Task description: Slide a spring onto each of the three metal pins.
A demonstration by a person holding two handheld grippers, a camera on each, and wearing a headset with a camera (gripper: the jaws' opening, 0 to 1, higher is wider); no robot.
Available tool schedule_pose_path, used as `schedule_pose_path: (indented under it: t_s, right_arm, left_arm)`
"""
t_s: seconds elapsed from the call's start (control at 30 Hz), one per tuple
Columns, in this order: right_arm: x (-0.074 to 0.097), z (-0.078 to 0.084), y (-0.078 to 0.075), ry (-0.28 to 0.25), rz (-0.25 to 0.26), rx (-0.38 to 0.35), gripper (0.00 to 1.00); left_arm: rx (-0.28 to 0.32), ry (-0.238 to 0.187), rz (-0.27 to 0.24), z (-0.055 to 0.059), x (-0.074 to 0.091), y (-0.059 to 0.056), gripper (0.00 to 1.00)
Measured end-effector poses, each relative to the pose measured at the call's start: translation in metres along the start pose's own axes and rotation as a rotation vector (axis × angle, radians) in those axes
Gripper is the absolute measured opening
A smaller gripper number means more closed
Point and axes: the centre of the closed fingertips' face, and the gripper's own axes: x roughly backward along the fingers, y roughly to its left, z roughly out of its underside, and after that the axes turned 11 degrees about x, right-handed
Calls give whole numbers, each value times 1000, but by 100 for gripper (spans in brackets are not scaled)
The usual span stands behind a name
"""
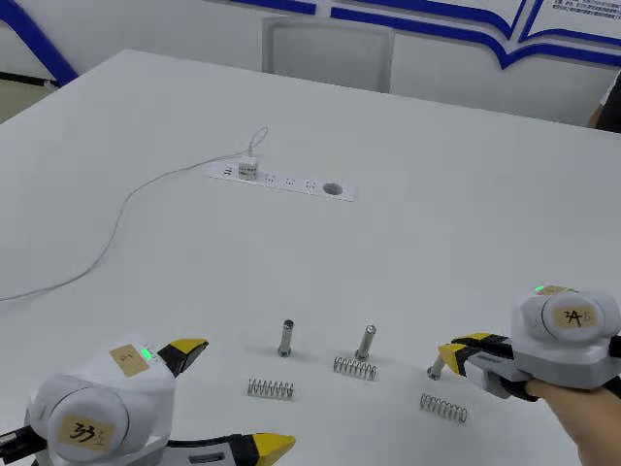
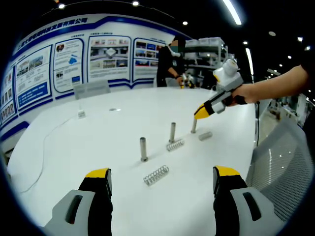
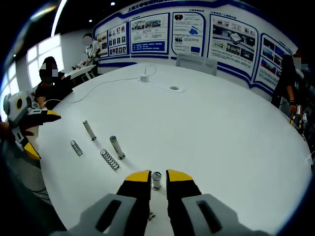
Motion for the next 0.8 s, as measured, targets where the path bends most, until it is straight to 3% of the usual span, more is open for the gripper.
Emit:
schedule_pose_path:
  t_s: [0.2,0.47,0.57,0.8]
  right_arm:
    - [5,2,0,-17,-4,14,14]
    - [11,17,4,-19,-29,17,16]
    - [11,24,14,-21,-73,5,16]
    - [9,43,32,16,-151,97,21]
  left_arm:
    - [0,-2,0,0,0,0,87]
    - [1,3,-2,1,-1,1,86]
    - [5,5,-4,2,-1,2,86]
    - [8,14,-5,4,-1,3,86]
